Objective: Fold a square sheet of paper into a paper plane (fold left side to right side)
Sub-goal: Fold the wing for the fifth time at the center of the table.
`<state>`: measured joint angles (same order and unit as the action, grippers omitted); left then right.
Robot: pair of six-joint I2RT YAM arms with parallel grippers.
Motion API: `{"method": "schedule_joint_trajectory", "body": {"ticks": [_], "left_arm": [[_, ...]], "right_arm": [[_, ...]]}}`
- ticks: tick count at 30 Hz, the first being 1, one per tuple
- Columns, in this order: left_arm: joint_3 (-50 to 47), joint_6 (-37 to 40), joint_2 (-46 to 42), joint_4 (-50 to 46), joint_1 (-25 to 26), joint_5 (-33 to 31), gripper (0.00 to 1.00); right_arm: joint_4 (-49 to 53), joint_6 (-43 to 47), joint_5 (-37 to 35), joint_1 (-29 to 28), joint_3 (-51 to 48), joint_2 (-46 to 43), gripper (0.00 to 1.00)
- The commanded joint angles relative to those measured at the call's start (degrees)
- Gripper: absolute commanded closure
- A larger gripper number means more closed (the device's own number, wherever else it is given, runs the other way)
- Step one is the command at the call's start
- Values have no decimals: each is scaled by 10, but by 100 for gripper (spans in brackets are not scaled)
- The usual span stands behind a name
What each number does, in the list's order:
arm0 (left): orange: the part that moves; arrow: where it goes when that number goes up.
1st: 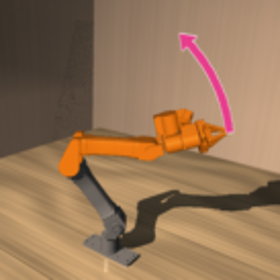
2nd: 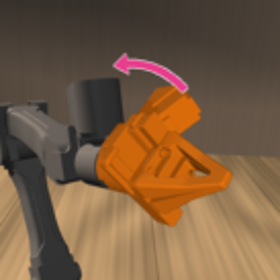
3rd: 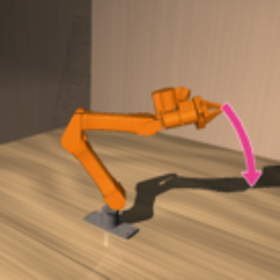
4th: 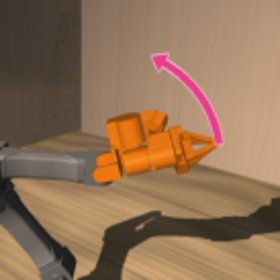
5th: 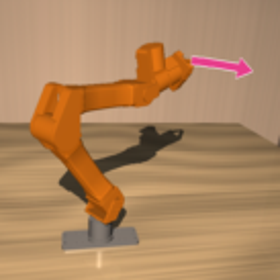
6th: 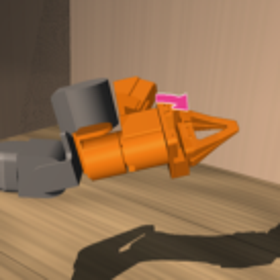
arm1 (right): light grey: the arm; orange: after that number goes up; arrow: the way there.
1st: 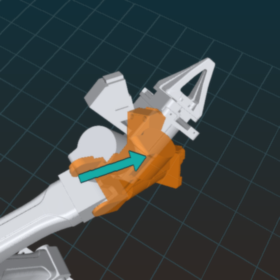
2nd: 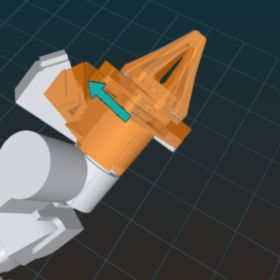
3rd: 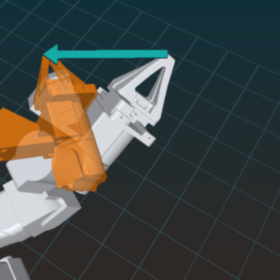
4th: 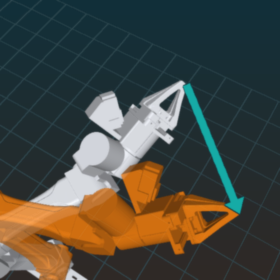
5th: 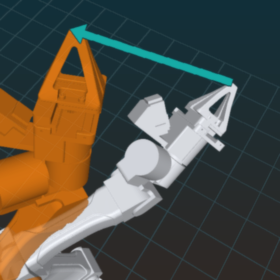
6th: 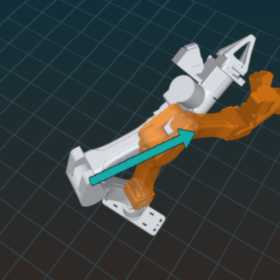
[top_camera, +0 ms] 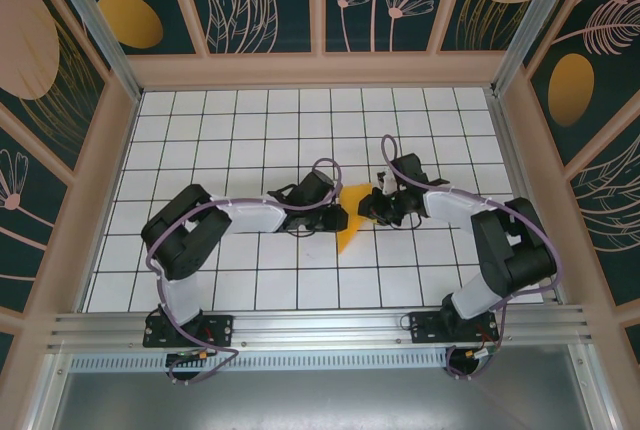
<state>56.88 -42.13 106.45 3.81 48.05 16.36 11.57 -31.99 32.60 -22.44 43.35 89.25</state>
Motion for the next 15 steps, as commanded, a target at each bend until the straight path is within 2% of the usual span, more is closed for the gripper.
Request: {"method": "schedule_joint_trajectory", "body": {"ticks": [1, 7, 12, 15], "left_arm": [[-3, 28, -38, -15, -2, -4, 77], [-6, 67, -61, -21, 16, 20, 70], [-5, 72, -40, -39, 46, -11, 68], [7, 76, -31, -60, 60, -57, 66]], "right_arm": [[23, 7, -11, 1, 20, 9, 80], [28, 7, -14, -1, 22, 11, 82], [30, 6, -15, -2, 23, 11, 82], [31, 5, -14, -2, 21, 11, 82]]}}
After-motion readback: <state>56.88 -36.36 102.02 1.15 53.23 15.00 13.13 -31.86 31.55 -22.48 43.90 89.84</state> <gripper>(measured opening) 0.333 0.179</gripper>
